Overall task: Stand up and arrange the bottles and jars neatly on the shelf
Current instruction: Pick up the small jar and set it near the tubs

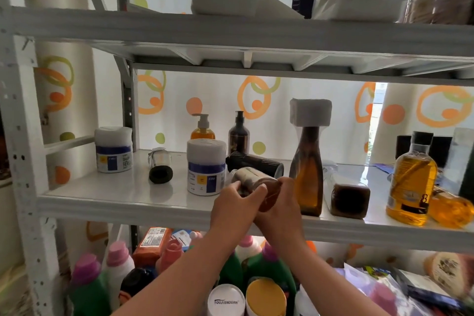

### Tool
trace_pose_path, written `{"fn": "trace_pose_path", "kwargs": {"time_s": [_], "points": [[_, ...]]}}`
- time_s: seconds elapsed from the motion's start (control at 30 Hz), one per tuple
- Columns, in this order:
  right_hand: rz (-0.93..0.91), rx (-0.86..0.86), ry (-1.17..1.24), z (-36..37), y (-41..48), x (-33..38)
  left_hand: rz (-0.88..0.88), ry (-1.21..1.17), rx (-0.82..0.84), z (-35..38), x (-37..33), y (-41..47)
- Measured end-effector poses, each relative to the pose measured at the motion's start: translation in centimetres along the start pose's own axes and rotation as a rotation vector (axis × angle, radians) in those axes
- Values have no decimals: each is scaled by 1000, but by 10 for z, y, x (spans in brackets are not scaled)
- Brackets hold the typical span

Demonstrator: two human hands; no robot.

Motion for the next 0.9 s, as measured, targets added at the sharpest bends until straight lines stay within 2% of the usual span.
{"fn": "trace_pose_path", "kwargs": {"time_s": [0.1, 0.37, 0.9], "points": [[20, 0, -71, 9, 8, -5, 10, 32, -18, 6, 1, 2], [-21, 37, -223, 29, 13, -11, 85, 37, 68, 3, 10, 18], [-41, -13, -258, 25, 10, -10, 151, -3, 98, -4, 28, 31]]}}
Point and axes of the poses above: each hand's wrist, its own y-axis towards the middle knuckle, its own z-axis out of the palm, x = y × z, the point moved 6 cm from there along y, towards the middle knuckle, and after that the axes turned 3 degrees about -x, right-handed, at the moved point
